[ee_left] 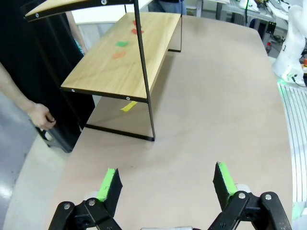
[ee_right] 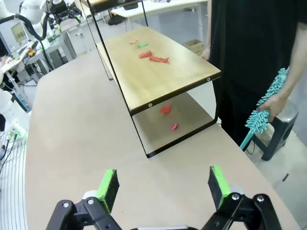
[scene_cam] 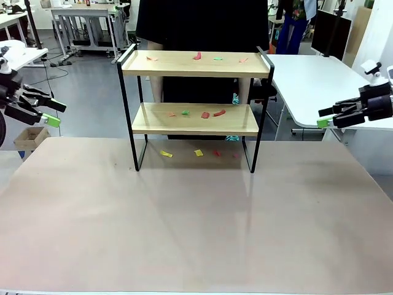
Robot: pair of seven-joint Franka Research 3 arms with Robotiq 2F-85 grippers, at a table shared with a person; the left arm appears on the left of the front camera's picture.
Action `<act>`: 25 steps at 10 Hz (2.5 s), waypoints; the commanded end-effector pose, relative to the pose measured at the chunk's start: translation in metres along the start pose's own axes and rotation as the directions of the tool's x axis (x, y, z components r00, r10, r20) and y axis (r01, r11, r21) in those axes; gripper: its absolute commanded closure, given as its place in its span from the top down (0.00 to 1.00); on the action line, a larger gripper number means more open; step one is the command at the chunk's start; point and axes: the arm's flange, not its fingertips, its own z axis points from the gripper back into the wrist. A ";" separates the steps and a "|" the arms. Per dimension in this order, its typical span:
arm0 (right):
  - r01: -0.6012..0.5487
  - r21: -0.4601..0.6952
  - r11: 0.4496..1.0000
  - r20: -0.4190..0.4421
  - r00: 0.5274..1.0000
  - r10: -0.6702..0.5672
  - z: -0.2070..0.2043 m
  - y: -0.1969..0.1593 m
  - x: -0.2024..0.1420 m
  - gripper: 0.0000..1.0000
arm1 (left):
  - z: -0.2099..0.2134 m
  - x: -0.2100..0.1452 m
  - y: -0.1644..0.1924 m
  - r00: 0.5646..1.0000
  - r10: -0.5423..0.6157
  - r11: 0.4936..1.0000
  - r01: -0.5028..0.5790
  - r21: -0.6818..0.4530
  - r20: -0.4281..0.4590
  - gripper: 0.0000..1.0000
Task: Clean the shelf.
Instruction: Pick up the Duster handed by the human.
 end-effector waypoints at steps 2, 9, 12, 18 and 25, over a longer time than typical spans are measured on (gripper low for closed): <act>0.037 0.056 0.998 0.180 0.983 -0.046 0.016 -0.052 -0.024 1.00 | 0.005 -0.033 0.032 0.992 -0.016 1.000 0.017 -0.005 0.126 1.00; -0.071 0.011 0.997 0.391 0.918 0.061 0.046 -0.121 -0.077 1.00 | 0.018 -0.098 0.087 0.875 -0.163 0.982 0.187 -0.008 0.456 1.00; -0.166 -0.014 0.986 0.380 0.911 0.159 0.046 -0.133 -0.089 1.00 | 0.010 -0.113 0.094 0.852 -0.124 0.986 0.162 -0.032 0.508 1.00; -0.244 -0.048 0.969 0.375 0.894 0.244 0.045 -0.140 -0.099 1.00 | -0.008 -0.126 0.101 0.882 -0.076 0.997 0.081 0.009 0.465 1.00; -0.247 -0.090 0.965 0.388 0.883 0.262 0.051 -0.138 -0.086 1.00 | 0.002 -0.120 0.098 0.856 -0.016 0.999 0.033 -0.024 0.517 1.00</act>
